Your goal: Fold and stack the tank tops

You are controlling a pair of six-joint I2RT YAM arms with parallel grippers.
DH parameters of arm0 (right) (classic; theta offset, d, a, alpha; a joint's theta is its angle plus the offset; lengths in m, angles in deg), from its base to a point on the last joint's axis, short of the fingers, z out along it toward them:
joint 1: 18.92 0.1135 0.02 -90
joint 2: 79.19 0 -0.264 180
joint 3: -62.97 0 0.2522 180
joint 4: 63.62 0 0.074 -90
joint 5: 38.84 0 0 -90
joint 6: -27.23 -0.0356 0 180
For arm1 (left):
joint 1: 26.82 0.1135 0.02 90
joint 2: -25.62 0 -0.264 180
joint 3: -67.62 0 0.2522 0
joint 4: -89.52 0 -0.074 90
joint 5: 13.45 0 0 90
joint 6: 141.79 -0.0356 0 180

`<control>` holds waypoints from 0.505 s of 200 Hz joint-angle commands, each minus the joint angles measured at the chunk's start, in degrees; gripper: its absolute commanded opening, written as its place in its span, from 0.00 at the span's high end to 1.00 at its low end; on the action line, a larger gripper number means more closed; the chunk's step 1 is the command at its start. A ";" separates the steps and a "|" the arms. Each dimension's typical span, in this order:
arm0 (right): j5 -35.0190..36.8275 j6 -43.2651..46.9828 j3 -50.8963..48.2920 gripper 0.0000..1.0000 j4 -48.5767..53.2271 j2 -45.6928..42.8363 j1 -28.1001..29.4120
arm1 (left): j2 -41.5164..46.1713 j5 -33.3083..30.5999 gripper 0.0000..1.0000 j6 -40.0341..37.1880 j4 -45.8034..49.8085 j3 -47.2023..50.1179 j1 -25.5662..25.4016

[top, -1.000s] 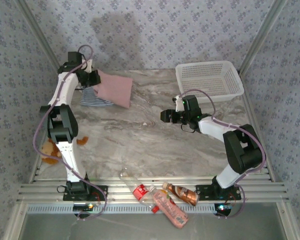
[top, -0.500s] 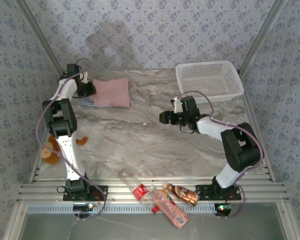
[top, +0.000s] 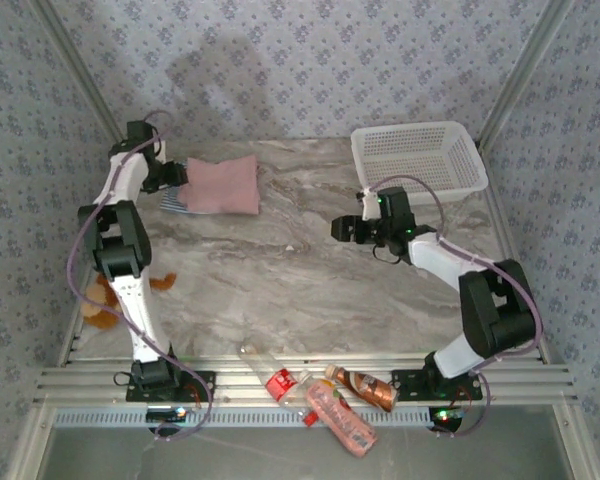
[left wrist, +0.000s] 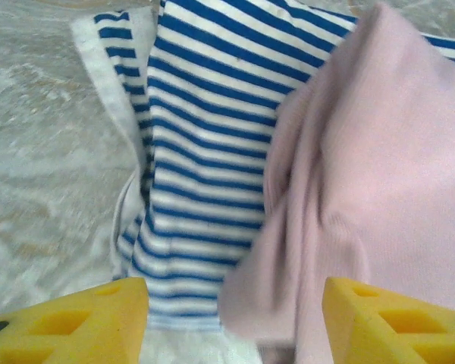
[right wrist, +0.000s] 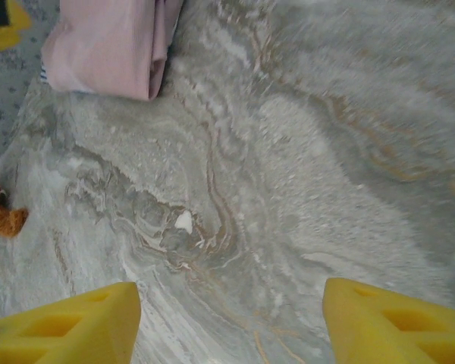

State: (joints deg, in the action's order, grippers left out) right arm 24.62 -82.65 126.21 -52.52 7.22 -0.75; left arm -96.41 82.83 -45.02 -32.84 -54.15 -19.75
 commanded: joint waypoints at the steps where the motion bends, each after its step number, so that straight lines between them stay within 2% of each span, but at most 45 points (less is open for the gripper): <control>1: 1.93 5.12 1.86 0.30 5.92 -4.61 -2.88 | 11.55 2.85 0.37 1.11 0.60 7.31 0.13; 19: 5.08 7.54 1.85 0.27 10.16 -7.40 -5.45 | 19.62 5.95 0.35 2.45 -2.94 17.47 -0.20; 25: 5.96 8.44 1.65 0.26 11.23 -8.39 -6.53 | 22.81 6.11 0.31 3.07 -4.49 21.28 -0.43; 52: 11.75 10.77 -1.99 0.23 11.28 -13.64 -11.43 | 34.44 7.18 0.24 5.36 -12.96 37.26 -2.24; 65: 13.51 10.10 -4.70 0.21 8.36 -15.67 -14.32 | 37.41 4.41 0.23 5.11 -14.15 42.56 -3.70; 71: 13.98 9.97 -5.79 0.15 7.35 -16.43 -15.52 | 38.85 3.30 0.23 5.23 -15.77 45.80 -4.19; 78: 15.74 11.63 -6.86 0.12 6.10 -17.08 -16.70 | 40.64 2.25 0.22 5.63 -18.65 49.77 -4.47; 84: 16.60 12.84 -7.56 0.10 5.71 -17.65 -17.23 | 41.87 0.81 0.16 5.88 -20.75 52.77 -4.61; 101: 18.37 15.06 -9.74 0.08 4.23 -18.00 -18.79 | 44.67 -2.49 0.13 4.94 -27.40 59.29 -4.78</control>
State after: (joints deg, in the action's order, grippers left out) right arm 37.84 -71.92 119.28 -46.01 -9.89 -17.86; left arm -54.91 85.63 -40.13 -49.71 -2.45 -24.65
